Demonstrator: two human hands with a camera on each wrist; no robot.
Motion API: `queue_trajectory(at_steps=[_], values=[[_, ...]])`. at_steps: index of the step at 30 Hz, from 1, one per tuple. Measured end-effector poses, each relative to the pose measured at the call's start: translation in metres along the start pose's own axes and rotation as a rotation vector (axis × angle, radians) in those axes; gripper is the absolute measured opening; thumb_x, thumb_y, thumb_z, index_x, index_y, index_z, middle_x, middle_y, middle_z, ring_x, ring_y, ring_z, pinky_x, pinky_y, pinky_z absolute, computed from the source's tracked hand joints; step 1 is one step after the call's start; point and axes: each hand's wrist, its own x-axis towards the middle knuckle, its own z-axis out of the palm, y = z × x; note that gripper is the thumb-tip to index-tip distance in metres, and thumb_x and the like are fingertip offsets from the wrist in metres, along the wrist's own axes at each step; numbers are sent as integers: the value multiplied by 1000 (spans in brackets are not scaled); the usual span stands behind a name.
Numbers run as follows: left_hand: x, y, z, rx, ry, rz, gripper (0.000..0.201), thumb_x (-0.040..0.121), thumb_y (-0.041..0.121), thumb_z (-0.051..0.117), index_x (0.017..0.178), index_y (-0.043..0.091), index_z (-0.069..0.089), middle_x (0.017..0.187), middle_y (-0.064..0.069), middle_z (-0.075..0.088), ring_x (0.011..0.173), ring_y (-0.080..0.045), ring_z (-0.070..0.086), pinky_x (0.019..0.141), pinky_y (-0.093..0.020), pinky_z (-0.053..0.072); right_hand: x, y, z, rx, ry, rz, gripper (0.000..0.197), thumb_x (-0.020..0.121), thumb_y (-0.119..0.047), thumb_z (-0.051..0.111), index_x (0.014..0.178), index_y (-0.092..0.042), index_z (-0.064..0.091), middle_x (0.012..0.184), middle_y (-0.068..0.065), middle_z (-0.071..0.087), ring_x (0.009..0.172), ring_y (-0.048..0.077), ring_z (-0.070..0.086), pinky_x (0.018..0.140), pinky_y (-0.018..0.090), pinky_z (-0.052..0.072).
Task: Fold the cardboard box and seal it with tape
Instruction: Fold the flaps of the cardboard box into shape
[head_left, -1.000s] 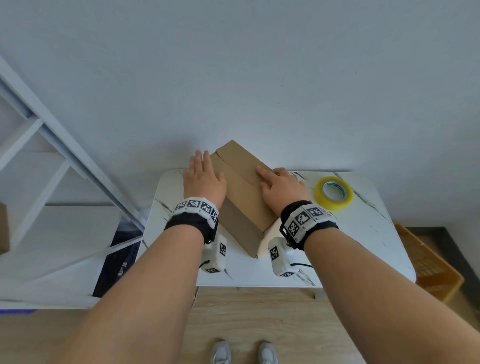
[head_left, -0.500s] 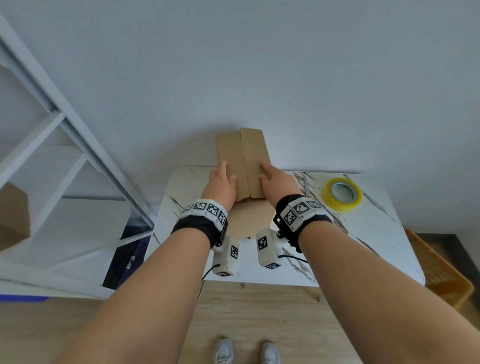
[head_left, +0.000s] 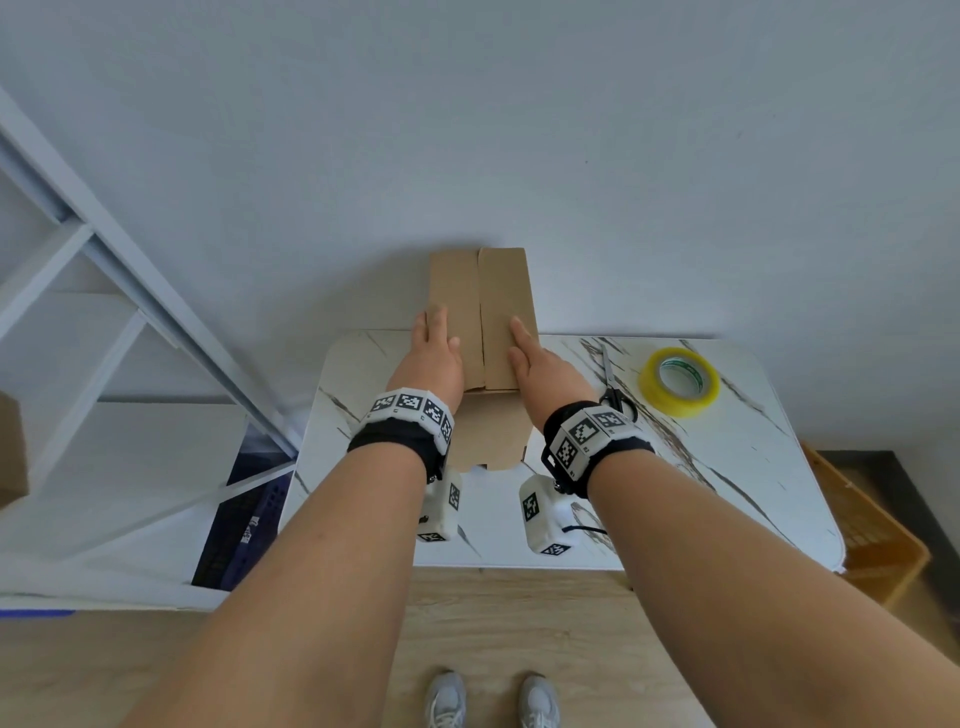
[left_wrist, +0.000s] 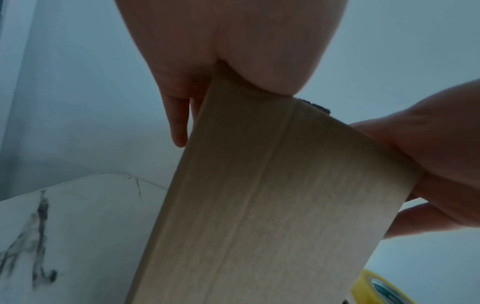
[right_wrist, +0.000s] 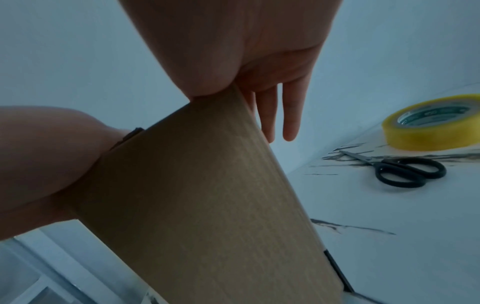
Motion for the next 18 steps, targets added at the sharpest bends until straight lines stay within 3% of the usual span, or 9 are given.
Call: queue_trajectory(at_steps=[6,11,15,18], values=[[-1,5,-8,104,-26,-25,48,102,31,27,148,23,19,158,-12,8,131,-38,40,97,-45,42,-6,-2,-5,103,32,20,47,103,-38,27,150,-40,22,120,13,62,101,28,59,88,37,47],[-2,16,-22,167,27,57,40,102,26,30,140,19,39,156,-10,17,135,-32,35,103,-42,39,-11,-3,-17,182,84,20,46,102,-36,35,147,-33,33,136,9,54,122,26,51,102,37,42],[-9,30,-35,149,108,153,34,101,16,30,128,11,49,141,-9,40,124,-28,44,94,-37,41,-14,-5,-31,168,128,26,43,102,-34,35,144,-29,41,139,7,52,124,24,50,100,34,40],[-13,43,-43,132,149,195,34,99,10,34,129,11,48,135,-7,45,119,-26,47,92,-36,41,-20,-3,-40,162,139,24,42,100,-30,37,142,-29,43,140,5,51,126,22,49,100,33,39]])
